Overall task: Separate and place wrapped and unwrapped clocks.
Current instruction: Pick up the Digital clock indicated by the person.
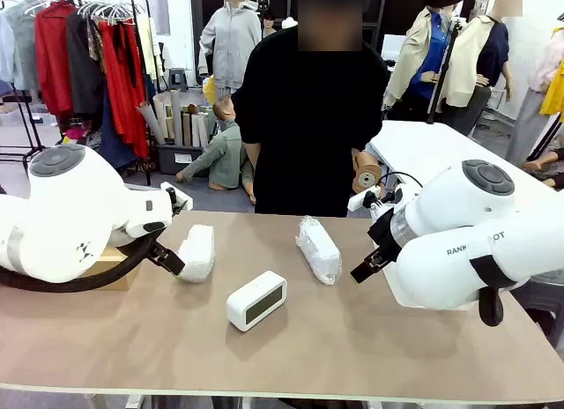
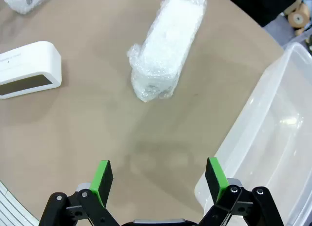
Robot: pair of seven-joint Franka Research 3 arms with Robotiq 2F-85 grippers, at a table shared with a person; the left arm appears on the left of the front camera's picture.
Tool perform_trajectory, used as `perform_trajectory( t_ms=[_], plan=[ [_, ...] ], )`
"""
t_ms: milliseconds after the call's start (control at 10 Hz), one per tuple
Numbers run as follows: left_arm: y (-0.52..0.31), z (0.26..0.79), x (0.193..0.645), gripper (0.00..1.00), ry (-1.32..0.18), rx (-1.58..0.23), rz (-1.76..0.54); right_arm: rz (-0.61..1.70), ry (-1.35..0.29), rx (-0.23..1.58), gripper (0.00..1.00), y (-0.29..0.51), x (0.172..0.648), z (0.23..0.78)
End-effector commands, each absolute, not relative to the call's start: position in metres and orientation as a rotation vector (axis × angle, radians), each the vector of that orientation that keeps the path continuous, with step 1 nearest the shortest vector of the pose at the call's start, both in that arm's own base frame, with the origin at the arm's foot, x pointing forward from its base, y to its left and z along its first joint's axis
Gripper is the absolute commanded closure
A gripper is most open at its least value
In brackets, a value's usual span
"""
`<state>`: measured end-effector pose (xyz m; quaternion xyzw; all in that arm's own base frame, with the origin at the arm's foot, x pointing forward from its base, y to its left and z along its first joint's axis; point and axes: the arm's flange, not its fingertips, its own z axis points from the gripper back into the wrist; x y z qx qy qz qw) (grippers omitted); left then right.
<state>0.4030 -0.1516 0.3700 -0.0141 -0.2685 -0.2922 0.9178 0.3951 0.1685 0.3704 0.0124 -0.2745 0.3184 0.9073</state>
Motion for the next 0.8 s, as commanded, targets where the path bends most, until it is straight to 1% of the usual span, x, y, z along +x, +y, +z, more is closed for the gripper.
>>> perform_trajectory(
  t_ms=[0,700],
  plan=[
    [-0.1516,0.3701,0.4029,0.0,-0.553,-0.029,-0.601,0.657,-0.567,0.026,0.0,0.1685,0.3951,0.3704],
    [-0.1516,0.3701,0.4029,0.0,-0.553,-0.029,-0.601,0.657,-0.567,0.026,0.0,0.1685,0.3951,0.3704]
  ],
)
